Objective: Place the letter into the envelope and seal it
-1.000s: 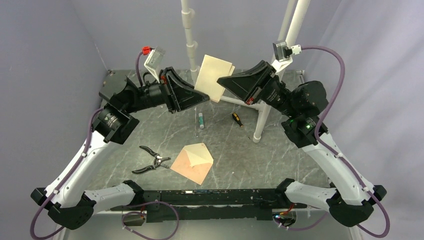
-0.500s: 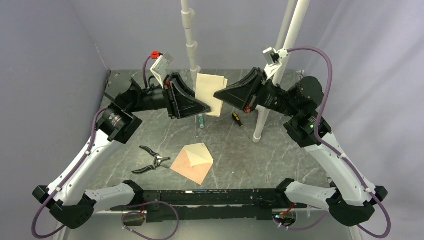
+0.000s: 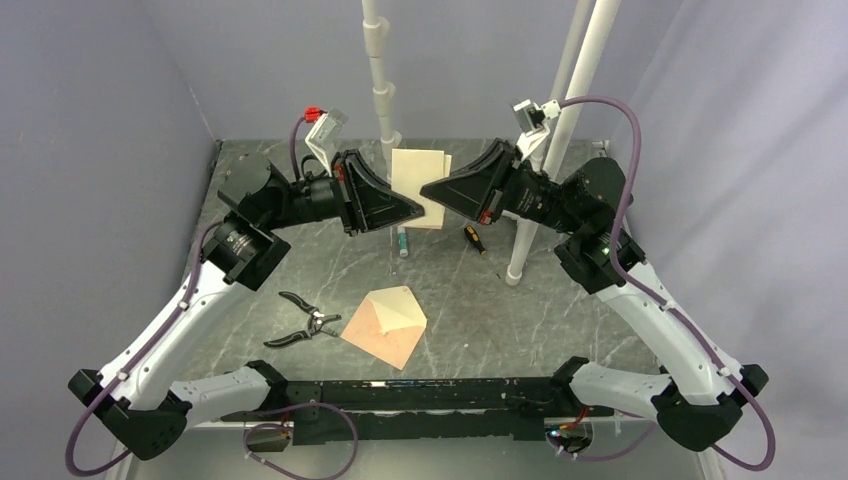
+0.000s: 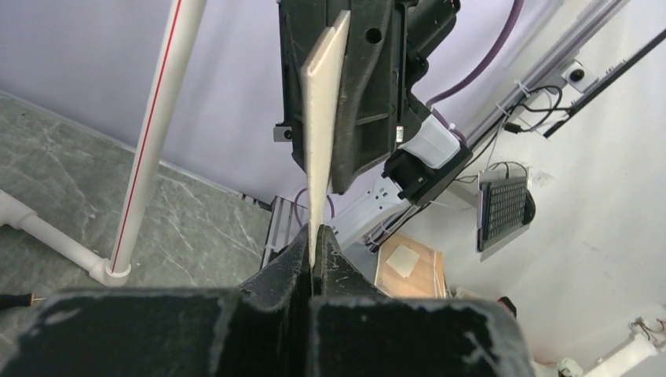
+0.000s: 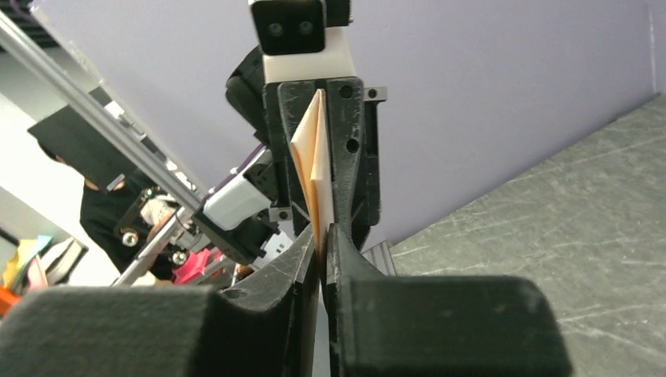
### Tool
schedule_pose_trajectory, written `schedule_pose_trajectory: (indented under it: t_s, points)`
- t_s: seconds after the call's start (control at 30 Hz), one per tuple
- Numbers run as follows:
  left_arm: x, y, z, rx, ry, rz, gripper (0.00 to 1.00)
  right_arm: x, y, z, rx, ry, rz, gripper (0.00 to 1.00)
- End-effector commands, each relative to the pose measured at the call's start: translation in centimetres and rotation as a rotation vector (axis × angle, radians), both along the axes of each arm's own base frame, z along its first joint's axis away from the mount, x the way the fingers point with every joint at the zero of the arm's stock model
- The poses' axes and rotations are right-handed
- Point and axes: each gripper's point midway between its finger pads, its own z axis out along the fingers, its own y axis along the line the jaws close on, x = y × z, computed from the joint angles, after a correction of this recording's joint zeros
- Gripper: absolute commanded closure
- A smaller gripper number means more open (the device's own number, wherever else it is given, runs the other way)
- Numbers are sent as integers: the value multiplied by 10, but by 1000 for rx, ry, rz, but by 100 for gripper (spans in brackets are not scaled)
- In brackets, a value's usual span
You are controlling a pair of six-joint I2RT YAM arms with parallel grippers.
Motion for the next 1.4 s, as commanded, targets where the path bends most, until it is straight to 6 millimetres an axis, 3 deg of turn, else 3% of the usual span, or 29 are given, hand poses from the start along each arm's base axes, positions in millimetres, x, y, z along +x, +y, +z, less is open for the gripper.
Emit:
schedule_pose_trajectory:
  t_s: [0.0, 0.03, 0.1, 0.2, 0.23, 0.3, 0.43, 0.6, 0.83, 0.97, 1.13, 1.37]
  points:
    - [1, 8, 19, -76, -28, 58, 97, -1, -9, 21, 85, -24, -44, 95]
    - [1, 8, 19, -76, -28, 57, 98, 1, -8, 20, 83, -20, -49, 100]
    - [-1, 7, 18, -68, -34, 42, 96, 8, -9, 17, 81, 3, -81, 100]
    - [7, 7, -2, 27, 23, 86, 64, 28, -14, 6, 37, 58, -199, 100]
    - [10, 9, -13, 73, 43, 114, 53, 38, -15, -6, -14, 81, -249, 100]
    - [22, 18, -42, 188, 115, 217, 34, 52, -16, -30, -110, 120, -315, 100]
    - [34, 47, -123, 432, 328, 416, 21, 59, -9, -96, -291, 163, -307, 100]
    - [25, 99, -224, 751, 653, 655, 17, 60, 2, -183, -490, 221, -296, 100]
    - [-16, 135, -338, 1037, 1069, 788, 14, 59, 16, -261, -650, 276, -330, 100]
    - [-21, 125, -370, 1010, 1142, 749, 10, 56, 25, -290, -688, 332, -317, 100]
    - [-24, 102, -392, 1001, 1233, 648, 7, 58, 24, -315, -713, 407, -354, 100]
    - [3, 95, -432, 950, 1147, 702, 9, 59, 21, -329, -729, 419, -373, 100]
